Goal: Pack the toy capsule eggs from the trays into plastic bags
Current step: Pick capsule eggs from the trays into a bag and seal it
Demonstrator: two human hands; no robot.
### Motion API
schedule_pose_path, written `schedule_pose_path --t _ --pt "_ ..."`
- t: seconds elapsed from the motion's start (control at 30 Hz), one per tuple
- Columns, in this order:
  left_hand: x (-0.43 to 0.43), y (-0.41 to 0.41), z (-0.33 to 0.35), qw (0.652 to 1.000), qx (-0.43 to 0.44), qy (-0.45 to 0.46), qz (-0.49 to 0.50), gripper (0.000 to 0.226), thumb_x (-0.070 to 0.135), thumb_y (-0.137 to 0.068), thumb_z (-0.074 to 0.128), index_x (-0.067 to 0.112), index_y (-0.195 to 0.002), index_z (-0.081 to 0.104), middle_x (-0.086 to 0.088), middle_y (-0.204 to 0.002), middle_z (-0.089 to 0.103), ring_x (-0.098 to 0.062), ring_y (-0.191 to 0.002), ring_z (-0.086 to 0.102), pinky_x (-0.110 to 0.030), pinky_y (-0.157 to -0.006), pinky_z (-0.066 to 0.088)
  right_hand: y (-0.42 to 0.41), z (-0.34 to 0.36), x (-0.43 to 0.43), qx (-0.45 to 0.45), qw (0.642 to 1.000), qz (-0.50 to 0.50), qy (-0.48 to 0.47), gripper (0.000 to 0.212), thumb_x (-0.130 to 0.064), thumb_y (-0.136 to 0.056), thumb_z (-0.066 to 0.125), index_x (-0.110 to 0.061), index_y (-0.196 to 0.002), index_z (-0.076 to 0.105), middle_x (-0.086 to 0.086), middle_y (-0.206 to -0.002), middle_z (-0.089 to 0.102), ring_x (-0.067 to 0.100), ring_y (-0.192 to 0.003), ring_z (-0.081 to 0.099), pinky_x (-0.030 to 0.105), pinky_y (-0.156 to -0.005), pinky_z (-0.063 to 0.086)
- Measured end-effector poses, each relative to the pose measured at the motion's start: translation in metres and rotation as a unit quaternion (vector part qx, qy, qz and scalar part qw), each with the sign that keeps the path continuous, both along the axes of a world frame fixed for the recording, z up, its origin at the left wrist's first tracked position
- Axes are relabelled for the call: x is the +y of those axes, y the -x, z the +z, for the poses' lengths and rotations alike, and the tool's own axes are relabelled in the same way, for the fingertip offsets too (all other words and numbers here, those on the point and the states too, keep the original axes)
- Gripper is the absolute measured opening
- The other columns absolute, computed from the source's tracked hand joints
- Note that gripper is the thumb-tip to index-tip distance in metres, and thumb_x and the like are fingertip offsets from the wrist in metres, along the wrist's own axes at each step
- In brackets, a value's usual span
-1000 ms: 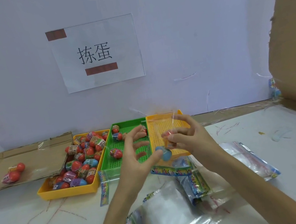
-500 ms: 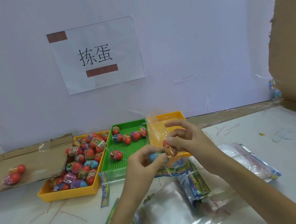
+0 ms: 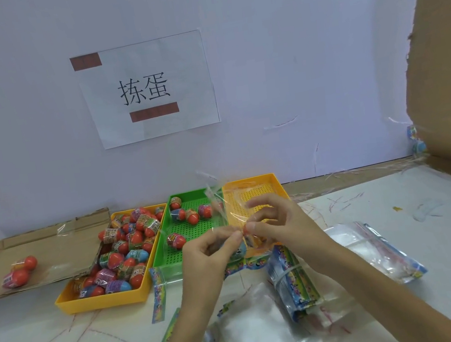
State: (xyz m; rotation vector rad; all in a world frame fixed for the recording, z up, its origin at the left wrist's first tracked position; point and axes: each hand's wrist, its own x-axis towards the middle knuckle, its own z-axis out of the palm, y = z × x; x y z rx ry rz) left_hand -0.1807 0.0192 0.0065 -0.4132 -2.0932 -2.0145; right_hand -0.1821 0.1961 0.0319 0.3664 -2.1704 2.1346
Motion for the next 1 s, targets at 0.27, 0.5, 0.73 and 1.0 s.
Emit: schedule_pose_path --t 0.27,0.5,0.73,1.0 --pt "0.0030 -0.0037 0.0031 0.993 -0.096 -0.008 -0.073 0.032 0.047 -0.077 0.075 0.030 -0.105 0.076 -0.001 -0.097 0.079 -0.018 -0.095 0.074 -0.035 -0.078 0.060 0.0013 -0.0006 0.0048 0.069 0.996 -0.047 0.043 0.028 0.006 -0.084 0.075 -0.017 -0.100 0.073 0.008 -0.073 0.071 0.020 -0.067 0.069 0.031 -0.061 0.057" --pt "0.0045 -0.0064 0.0062 0.995 -0.062 0.001 -0.081 0.009 0.035 -0.082 0.081 0.030 -0.089 0.082 0.000 -0.086 0.079 -0.009 -0.080 0.073 -0.014 -0.069 0.052 0.0021 -0.0003 0.0029 0.033 0.997 -0.055 0.047 0.025 -0.005 -0.088 0.074 -0.018 -0.109 0.070 -0.003 -0.078 0.071 0.015 -0.075 0.070 0.024 -0.061 0.055" --pt "0.0030 -0.0030 0.0038 0.998 -0.056 -0.007 -0.022 0.018 0.006 -0.087 0.074 0.021 -0.080 0.082 0.002 -0.074 0.076 -0.003 -0.068 0.068 -0.011 -0.060 0.048 -0.0002 -0.0033 -0.0005 0.009 0.999 -0.040 -0.031 0.006 -0.016 -0.091 0.074 -0.018 -0.086 0.076 0.001 -0.084 0.074 0.021 -0.082 0.070 0.042 -0.077 0.059" --pt "0.0044 -0.0020 0.0043 0.993 -0.098 -0.072 -0.007 0.013 0.024 -0.082 0.080 0.020 -0.094 0.081 -0.007 -0.093 0.078 -0.021 -0.088 0.075 -0.021 -0.070 0.056 -0.0006 -0.0032 -0.0014 0.028 0.992 -0.122 -0.006 0.004 -0.016 -0.088 0.077 -0.020 -0.088 0.077 -0.003 -0.086 0.077 0.016 -0.078 0.075 0.028 -0.060 0.060"
